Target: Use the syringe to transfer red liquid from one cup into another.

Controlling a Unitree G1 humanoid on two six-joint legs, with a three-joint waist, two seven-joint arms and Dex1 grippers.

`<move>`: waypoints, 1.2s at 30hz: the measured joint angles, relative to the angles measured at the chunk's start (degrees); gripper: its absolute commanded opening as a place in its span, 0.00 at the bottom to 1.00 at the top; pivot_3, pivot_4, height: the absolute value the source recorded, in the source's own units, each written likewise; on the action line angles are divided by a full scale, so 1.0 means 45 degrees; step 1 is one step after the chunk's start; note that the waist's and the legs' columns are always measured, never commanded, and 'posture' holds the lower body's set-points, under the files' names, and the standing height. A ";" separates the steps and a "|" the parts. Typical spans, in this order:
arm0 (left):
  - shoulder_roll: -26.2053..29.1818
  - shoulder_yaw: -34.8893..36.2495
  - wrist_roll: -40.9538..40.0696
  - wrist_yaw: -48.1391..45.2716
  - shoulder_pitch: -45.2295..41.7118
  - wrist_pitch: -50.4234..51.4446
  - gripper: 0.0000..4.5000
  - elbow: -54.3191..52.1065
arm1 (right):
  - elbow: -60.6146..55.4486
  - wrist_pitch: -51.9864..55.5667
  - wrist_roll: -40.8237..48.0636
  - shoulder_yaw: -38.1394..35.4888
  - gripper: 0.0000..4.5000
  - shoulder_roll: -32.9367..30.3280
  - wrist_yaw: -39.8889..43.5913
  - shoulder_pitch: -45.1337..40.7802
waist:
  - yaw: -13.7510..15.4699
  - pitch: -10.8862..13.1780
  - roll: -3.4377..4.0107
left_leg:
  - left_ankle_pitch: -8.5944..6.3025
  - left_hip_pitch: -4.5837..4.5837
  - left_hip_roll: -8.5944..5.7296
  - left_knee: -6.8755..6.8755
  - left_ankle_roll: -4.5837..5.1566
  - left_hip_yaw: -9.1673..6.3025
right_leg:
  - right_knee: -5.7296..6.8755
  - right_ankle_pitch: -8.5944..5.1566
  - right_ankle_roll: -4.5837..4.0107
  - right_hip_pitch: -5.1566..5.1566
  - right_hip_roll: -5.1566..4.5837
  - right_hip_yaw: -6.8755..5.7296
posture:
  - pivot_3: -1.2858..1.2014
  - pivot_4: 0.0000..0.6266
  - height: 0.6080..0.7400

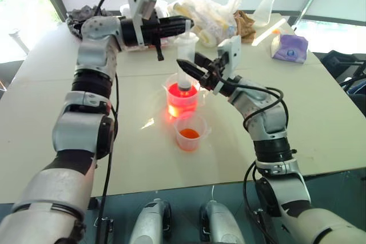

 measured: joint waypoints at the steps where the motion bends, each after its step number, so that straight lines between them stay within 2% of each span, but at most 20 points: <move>1: -0.0027 0.0000 0.0002 0.0018 0.0000 -0.0022 0.00 0.0069 | 0.0079 -0.0160 -0.0070 0.0019 0.33 0.0001 0.0016 0.0043 | 0.0002 0.0000 0.0000 | 0.0000 0.0000 0.0000 0.0000 0.0000 0.0000 | 0.0000 0.0000 0.0000 0.0000 0.0001 0.0000 | 0.52 0.24 1.00; 26: -0.0073 0.0098 0.0020 0.0274 -0.0422 -0.0508 0.00 0.1027 | 0.0449 -0.0902 -0.0416 0.0187 0.33 0.0143 -0.0029 0.0567 | 0.0007 0.0000 0.0000 | 0.0000 -0.0002 0.0002 0.0053 0.0000 -0.0005 | 0.0018 0.0000 0.0000 0.0005 0.0002 0.0000 | 0.52 0.24 1.00; 30: 0.0070 0.0123 0.0006 0.0258 -0.0431 -0.0428 0.27 0.1018 | 0.0451 -0.0895 -0.0490 0.0273 0.33 0.0206 -0.0031 0.0568 | -0.0008 0.0000 0.0000 | -0.0002 -0.0003 0.0006 0.0087 0.0003 -0.0008 | 0.0040 0.0000 0.0000 0.0007 0.0004 0.0000 | 0.52 0.24 1.00; 35: 0.0430 0.0111 0.0034 0.0116 -0.0403 -0.0182 0.53 0.0721 | 0.0393 -0.0766 -0.0468 0.0402 0.33 0.0345 -0.0023 0.0539 | 0.0006 0.0000 0.0000 | -0.0005 -0.0005 0.0009 0.0121 0.0007 -0.0014 | 0.0075 0.0000 0.0000 0.0010 0.0004 0.0001 | 0.52 0.24 1.00; 36: 0.0546 0.0100 0.0062 0.0084 -0.0367 -0.0161 0.53 0.0507 | 0.0334 -0.0687 -0.0456 0.0392 0.33 0.0344 -0.0026 0.0482 | 0.0007 0.0000 0.0000 | -0.0007 -0.0006 0.0009 0.0129 0.0010 -0.0014 | 0.0078 0.0000 0.0000 0.0012 0.0004 0.0001 | 0.52 0.24 1.00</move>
